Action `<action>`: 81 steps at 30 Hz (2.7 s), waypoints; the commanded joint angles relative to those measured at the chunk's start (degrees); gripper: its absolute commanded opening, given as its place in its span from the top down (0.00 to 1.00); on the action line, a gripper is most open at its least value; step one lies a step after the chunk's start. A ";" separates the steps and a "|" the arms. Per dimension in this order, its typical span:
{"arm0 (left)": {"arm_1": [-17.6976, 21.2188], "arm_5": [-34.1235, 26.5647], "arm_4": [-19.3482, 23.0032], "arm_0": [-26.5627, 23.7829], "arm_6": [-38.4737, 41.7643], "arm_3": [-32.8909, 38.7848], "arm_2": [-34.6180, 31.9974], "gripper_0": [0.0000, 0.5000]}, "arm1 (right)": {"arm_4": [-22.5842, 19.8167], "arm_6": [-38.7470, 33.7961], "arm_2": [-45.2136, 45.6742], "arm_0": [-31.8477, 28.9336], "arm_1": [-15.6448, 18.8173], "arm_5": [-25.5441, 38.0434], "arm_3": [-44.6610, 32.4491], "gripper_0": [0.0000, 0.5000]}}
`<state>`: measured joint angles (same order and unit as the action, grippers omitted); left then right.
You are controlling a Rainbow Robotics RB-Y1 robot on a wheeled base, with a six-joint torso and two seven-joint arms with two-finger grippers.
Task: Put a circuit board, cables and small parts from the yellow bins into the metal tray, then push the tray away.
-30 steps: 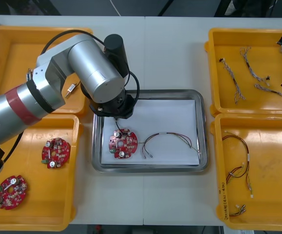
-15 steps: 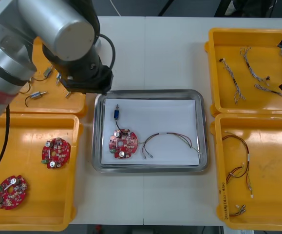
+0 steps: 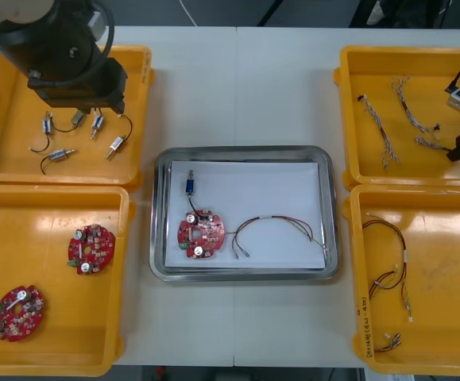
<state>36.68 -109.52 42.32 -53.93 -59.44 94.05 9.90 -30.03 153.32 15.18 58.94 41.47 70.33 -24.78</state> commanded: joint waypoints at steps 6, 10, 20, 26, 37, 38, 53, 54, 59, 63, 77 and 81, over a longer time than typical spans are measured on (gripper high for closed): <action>3.49 -0.48 -6.28 -0.91 -15.26 -7.48 -7.18 0.00 | 0.58 1.68 -0.50 0.74 -1.66 -3.62 -0.18 0.00; 4.19 -0.48 -8.30 -0.91 -18.96 -10.29 -8.76 0.00 | 0.67 1.68 -0.85 0.65 -1.74 -3.62 -0.18 0.00; 5.16 1.24 -10.50 -0.91 -25.64 -17.06 -12.80 0.00 | 0.76 1.68 -1.29 0.04 -1.66 -3.10 -0.18 0.00; 5.16 6.69 -12.00 -0.91 -28.36 -21.80 -14.03 0.00 | 0.85 1.68 -1.38 -0.40 -1.04 -3.01 -0.18 0.00; 4.81 18.20 -11.21 -1.00 -30.29 -29.98 -13.42 0.00 | 0.76 1.68 -1.29 -1.02 -0.69 -3.01 -0.18 0.00; 4.72 19.00 -11.03 -1.00 -30.56 -30.86 -13.42 0.00 | 0.76 1.68 -1.29 -1.10 -0.51 -2.92 -0.18 0.00; 3.14 30.16 -10.50 -1.00 -38.29 -42.63 -10.96 0.00 | -0.03 1.68 -1.29 -2.42 -0.42 -2.92 -0.18 1.00; 2.96 30.60 -10.85 -1.00 -38.20 -42.72 -10.52 0.00 | -0.21 1.68 -1.29 -2.42 -0.42 -2.92 -0.18 1.00; 2.52 32.44 -11.03 -0.91 -38.12 -43.86 -9.29 0.00 | -0.82 1.68 -1.29 -2.42 -0.42 -2.92 -0.18 1.00; 1.99 35.08 -11.03 -0.91 -38.29 -45.62 -8.67 0.00 | -1.44 1.68 -1.29 -2.33 -0.42 -2.83 -1.15 1.00; 0.94 37.89 -10.85 -0.65 -38.03 -46.76 -5.95 0.00 | 1.02 1.68 -1.11 -2.42 -0.34 13.78 -21.36 1.00; 0.85 40.00 -10.41 0.49 -38.03 -46.85 -5.07 0.00 | 2.08 -0.65 0.03 -2.33 -0.34 22.83 -29.27 1.00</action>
<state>38.40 -71.26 31.64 -53.81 -96.84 46.88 3.15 -28.53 153.32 14.91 56.62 40.06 89.25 -48.23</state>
